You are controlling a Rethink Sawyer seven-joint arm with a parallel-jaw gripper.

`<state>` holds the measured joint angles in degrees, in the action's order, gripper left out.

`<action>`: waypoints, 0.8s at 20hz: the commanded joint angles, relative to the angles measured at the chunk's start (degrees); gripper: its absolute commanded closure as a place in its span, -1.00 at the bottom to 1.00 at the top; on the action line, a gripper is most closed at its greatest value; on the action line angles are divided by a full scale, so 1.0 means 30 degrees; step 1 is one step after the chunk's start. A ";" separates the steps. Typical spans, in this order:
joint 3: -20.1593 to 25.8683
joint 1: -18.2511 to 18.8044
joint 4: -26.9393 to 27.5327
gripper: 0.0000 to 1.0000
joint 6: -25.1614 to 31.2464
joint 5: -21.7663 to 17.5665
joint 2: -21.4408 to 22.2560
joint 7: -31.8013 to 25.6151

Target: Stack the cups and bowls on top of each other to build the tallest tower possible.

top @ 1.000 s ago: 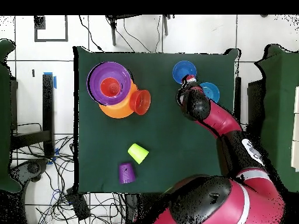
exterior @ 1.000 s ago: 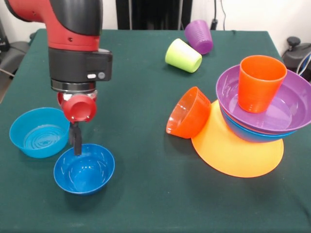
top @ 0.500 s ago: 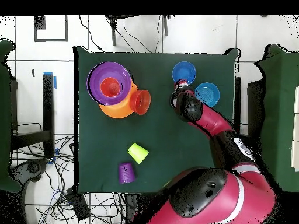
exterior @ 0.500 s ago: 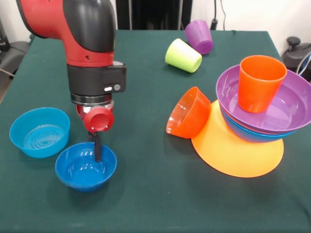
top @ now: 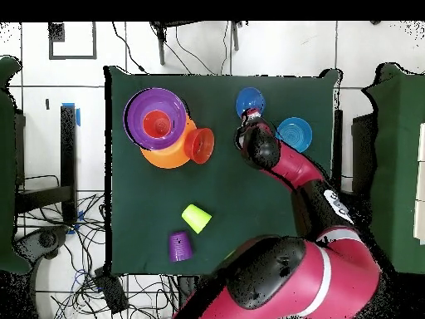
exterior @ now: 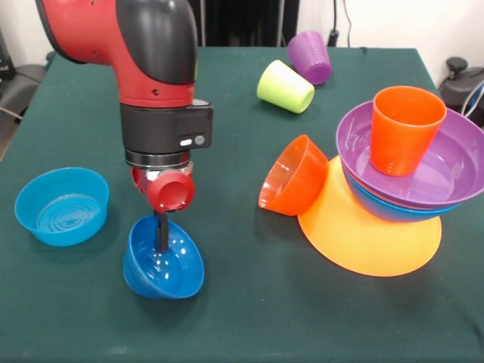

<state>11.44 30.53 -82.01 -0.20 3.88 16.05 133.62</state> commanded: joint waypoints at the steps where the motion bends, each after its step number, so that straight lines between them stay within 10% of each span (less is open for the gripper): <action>1: 0.0076 -0.0949 0.0828 1.00 0.0778 0.0203 -0.0512 0.1383; 16: 0.0206 -0.1307 -0.2472 1.00 0.2155 0.0316 0.3970 0.1957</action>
<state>10.94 28.52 -85.63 -0.18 3.82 22.09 133.62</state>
